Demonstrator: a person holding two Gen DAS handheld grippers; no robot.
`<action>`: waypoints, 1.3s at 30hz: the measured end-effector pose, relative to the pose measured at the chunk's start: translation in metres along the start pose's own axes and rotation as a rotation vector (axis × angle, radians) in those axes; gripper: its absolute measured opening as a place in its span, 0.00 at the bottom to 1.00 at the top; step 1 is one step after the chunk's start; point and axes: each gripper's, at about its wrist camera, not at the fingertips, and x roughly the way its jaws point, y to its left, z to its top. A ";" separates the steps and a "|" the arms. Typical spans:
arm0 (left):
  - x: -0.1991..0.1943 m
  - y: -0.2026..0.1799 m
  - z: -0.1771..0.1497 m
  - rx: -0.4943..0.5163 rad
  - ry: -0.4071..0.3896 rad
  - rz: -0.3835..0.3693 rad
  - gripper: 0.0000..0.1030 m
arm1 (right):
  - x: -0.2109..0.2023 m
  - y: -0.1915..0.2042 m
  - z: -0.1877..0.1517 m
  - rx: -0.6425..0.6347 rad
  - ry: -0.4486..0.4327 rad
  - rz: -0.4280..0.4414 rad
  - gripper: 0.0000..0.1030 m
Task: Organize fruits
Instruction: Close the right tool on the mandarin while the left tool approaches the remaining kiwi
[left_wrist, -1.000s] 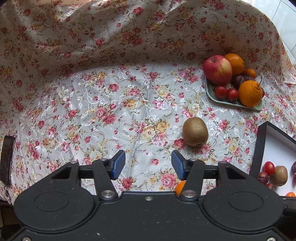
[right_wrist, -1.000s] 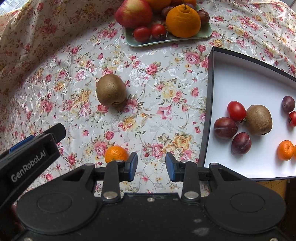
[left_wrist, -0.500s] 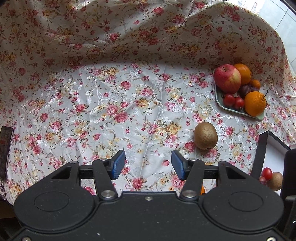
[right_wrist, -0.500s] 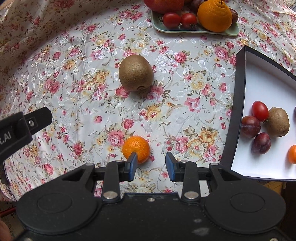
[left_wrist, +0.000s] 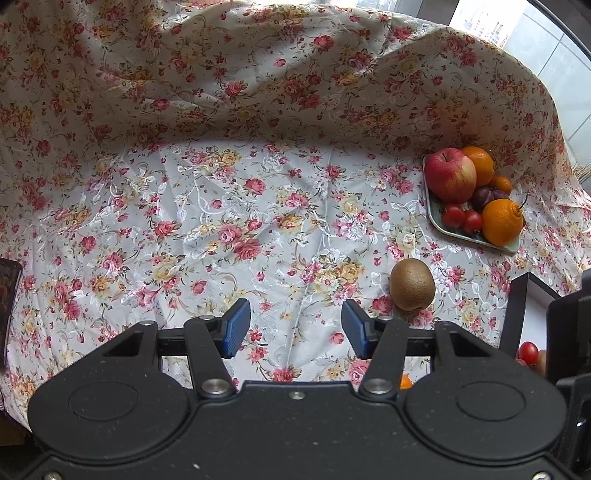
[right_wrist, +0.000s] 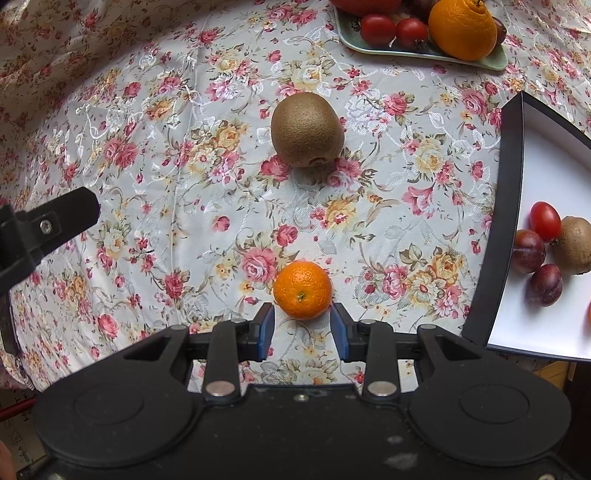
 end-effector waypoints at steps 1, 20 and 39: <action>0.001 0.000 0.000 0.001 0.001 0.000 0.58 | 0.000 0.000 0.000 0.001 0.001 0.003 0.36; 0.005 0.006 0.003 -0.034 -0.012 -0.013 0.58 | -0.003 -0.007 0.003 0.019 -0.002 0.008 0.36; 0.010 -0.002 0.001 0.023 0.024 0.051 0.58 | 0.003 -0.008 0.006 0.049 -0.008 0.014 0.36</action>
